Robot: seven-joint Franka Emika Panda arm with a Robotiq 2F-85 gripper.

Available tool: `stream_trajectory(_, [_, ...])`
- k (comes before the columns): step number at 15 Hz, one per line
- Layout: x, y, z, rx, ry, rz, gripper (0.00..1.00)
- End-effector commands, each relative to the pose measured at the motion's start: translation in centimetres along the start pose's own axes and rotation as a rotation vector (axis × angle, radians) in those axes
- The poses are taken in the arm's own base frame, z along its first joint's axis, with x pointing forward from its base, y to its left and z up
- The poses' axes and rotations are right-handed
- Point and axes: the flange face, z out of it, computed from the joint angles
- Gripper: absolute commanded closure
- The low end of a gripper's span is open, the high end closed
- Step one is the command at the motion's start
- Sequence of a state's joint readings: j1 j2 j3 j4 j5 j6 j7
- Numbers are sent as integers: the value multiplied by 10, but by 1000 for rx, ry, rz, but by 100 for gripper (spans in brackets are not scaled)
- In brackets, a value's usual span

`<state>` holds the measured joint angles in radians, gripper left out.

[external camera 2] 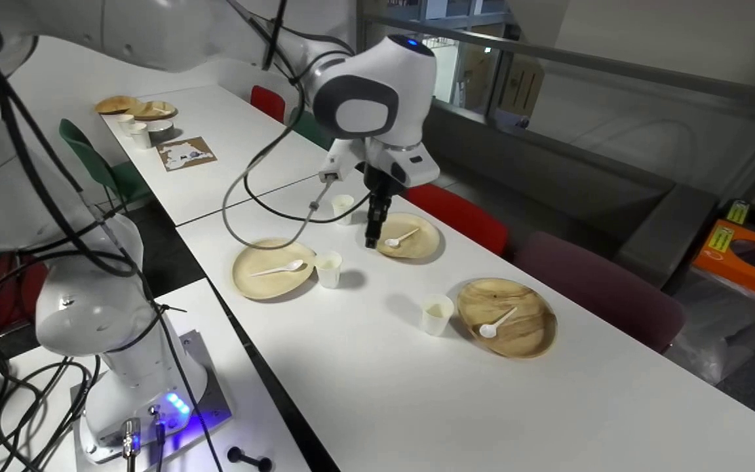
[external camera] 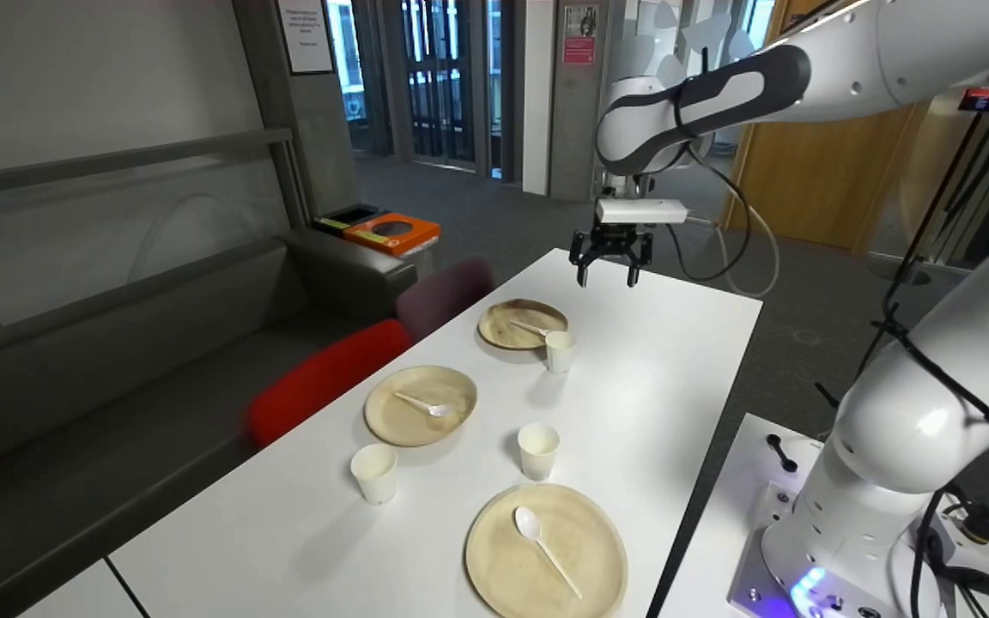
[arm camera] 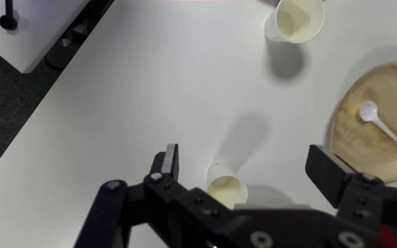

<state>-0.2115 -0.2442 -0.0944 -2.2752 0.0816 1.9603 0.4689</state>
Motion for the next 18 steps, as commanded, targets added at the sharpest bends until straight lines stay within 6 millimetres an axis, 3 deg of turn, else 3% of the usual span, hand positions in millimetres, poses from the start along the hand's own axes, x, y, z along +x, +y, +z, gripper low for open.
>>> stream_trajectory(1, [77,1,18,-18,-33,110,0])
stream_trajectory(5, [146,-9,55,-33,-7,203,0])
stream_trajectory(9, [187,-27,103,-81,60,270,0])
stream_trajectory(14, [192,-31,163,-157,28,271,0])
stream_trajectory(18, [193,-20,192,-197,-17,277,0])
